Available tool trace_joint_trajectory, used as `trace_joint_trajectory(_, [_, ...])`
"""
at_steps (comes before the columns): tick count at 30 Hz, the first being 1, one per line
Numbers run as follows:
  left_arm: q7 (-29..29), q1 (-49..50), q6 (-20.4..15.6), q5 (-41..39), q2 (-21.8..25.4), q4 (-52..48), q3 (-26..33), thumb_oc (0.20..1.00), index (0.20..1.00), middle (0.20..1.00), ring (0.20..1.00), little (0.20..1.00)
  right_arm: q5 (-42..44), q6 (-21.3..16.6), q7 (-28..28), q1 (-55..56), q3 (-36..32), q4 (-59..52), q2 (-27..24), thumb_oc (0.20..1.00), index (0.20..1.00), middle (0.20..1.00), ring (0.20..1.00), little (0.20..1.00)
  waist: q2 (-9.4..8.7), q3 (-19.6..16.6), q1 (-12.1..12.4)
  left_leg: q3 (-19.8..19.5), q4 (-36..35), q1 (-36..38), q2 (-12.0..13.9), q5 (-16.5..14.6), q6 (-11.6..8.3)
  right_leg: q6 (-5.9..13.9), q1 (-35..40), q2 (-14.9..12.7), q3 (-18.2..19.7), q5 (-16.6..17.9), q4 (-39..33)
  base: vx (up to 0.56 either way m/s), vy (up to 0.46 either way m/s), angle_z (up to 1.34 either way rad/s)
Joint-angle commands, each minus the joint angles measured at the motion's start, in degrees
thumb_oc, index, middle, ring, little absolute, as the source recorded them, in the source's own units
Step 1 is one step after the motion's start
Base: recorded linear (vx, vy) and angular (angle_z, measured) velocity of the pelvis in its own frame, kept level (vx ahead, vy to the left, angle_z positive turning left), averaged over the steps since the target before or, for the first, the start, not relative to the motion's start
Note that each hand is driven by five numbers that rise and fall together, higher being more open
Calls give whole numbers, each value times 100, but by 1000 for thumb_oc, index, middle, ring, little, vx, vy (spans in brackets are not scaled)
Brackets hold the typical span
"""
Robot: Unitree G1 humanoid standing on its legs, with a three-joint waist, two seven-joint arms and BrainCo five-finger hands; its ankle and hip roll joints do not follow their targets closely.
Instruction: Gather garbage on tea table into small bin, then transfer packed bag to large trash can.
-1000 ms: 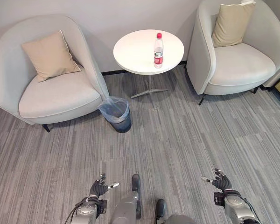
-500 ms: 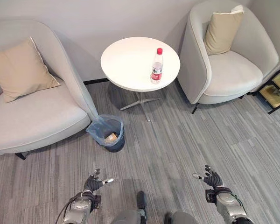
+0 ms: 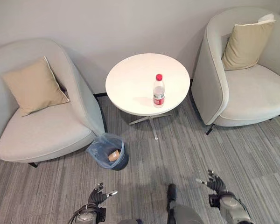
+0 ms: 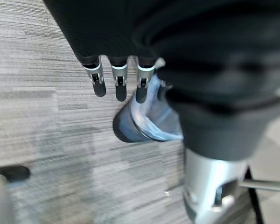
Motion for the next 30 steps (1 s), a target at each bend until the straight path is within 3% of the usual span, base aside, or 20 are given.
trace_joint_trajectory(1, [-10, -188, -144, -46, 202, -108, -15, 1000, 1000, 1000, 1000, 1000, 9, -83, 11, 123, 117, -108, -212, 1000, 1000, 1000, 1000, 1000, -80, 25, -6, 85, -1090, 44, 100, 350, -71, 947, 113, -277, 12, -921, 307, 274, -97, -18])
trace_joint_trajectory(2, [-49, -218, -116, 20, 198, -46, -80, 1000, 1000, 1000, 1000, 1000, 14, -61, 5, 142, 88, -71, -234, 1000, 1000, 1000, 1000, 1000, -114, 20, 13, 309, -1405, -174, 49, 273, -24, 970, 238, -282, -46, -1012, 269, 260, -66, -23])
trace_joint_trajectory(4, [-73, -247, -83, 78, 198, -21, -129, 1000, 1000, 1000, 1000, 1000, 23, -47, -18, 145, 77, -36, -243, 1000, 1000, 1000, 1000, 1000, -82, 15, 60, 449, -1732, -397, 5, 477, -45, 965, 390, -221, -74, -1120, 250, 231, -33, 18])
trace_joint_trajectory(7, [-47, -230, -62, 90, 216, -12, -146, 1000, 1000, 1000, 1000, 1000, -18, -5, -82, 200, 98, -15, -190, 1000, 1000, 1000, 1000, 1000, -22, 35, 219, 613, -2358, -850, -51, 1166, -154, 944, 843, 0, -47, -1386, 238, 361, 13, 27])
trace_joint_trajectory(11, [-20, -124, -52, 70, 223, -23, -79, 1000, 1000, 1000, 1000, 1000, -106, 29, -82, 220, 136, -47, -155, 1000, 1000, 1000, 1000, 1000, -39, -7, 344, 647, -2422, -953, -17, 1273, -133, 936, 1125, 44, 98, -1584, 366, 223, 90, -5])
trace_joint_trajectory(17, [-73, -83, -10, 228, 256, 246, -60, 1000, 1000, 1000, 1000, 1000, -265, 30, -33, 200, 158, 27, -47, 1000, 1000, 1000, 1000, 1000, -148, -216, 417, 609, -2398, -650, -137, 1069, 95, 1113, 1307, -205, 202, -1720, 777, 238, 160, -20])
trace_joint_trajectory(22, [-65, -84, -22, 231, 391, 293, 31, 1000, 1000, 1000, 1000, 1000, -342, 44, 8, 145, 217, 52, 6, 1000, 1000, 1000, 1000, 1000, -133, -359, 422, 516, -2609, -241, -279, 809, 325, 1296, 755, -315, 409, -1575, 1534, 133, 118, -6])
trace_joint_trajectory(27, [-44, -162, -39, 239, 406, 350, 1, 1000, 1000, 1000, 1000, 1000, -446, 48, -2, 34, 313, -46, -78, 1000, 1000, 1000, 1000, 1000, 7, -222, 254, 359, -2845, 85, -305, 786, 336, 1235, 56, -248, 494, -1235, 1277, 43, 2, 6])
trace_joint_trajectory(30, [-8, -194, -71, 229, 395, 374, 23, 1000, 1000, 1000, 1000, 1000, -610, 39, -13, 33, 384, -231, -158, 1000, 1000, 1000, 1000, 1000, -31, -100, 157, 253, -2750, 168, -325, 734, 300, 1245, 31, -253, 658, -1118, 1047, 42, -83, 22])
